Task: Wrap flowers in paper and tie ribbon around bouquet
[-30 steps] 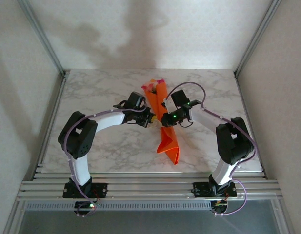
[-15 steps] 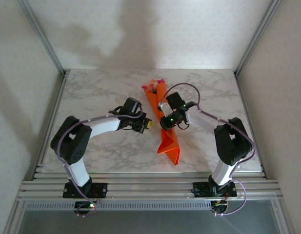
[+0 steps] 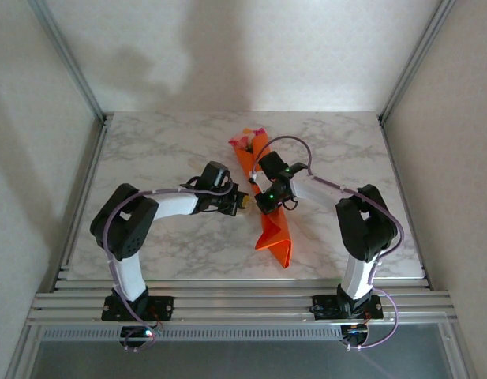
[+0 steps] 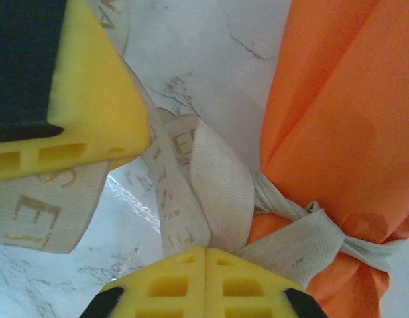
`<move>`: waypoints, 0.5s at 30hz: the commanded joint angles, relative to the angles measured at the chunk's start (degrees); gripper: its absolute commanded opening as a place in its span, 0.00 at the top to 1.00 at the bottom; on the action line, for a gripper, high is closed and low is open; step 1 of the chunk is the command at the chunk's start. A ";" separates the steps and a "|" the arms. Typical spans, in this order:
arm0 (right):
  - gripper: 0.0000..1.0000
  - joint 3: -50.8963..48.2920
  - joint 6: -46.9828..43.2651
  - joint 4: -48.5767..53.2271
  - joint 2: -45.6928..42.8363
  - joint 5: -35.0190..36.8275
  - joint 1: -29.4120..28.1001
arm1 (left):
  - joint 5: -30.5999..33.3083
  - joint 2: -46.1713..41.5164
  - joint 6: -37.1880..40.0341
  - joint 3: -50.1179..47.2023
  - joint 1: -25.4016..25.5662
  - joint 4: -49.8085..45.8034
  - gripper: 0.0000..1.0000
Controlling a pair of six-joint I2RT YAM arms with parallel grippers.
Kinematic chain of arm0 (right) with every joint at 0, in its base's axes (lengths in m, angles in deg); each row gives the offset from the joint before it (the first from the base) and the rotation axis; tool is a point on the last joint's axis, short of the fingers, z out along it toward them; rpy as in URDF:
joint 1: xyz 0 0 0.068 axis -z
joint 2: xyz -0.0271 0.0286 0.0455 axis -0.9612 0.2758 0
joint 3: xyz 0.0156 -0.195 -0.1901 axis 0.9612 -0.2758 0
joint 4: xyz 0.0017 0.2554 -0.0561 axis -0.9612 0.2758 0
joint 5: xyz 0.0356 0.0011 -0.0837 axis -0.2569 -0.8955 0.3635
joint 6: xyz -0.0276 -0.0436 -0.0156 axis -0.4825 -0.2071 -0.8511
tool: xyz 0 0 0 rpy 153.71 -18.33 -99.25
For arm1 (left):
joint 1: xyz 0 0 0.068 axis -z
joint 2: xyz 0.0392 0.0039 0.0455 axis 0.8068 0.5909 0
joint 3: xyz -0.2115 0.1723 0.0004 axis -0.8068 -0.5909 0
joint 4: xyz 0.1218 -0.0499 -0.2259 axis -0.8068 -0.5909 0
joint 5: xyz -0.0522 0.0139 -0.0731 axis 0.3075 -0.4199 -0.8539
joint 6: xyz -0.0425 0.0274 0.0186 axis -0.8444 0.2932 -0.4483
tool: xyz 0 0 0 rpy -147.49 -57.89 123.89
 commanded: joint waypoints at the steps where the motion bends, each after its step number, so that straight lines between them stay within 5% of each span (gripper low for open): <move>1: 1.00 1.28 0.30 3.18 0.77 2.08 -0.32 | -1.72 2.24 -1.80 -1.62 0.81 3.64 0.97; 8: 0.99 2.29 2.10 3.69 0.08 0.32 -0.32 | -2.50 5.61 -1.35 -2.70 1.40 4.85 0.98; 15: 0.70 6.43 7.30 4.88 -1.74 0.95 0.08 | -1.99 5.40 0.08 -3.22 1.42 1.45 0.98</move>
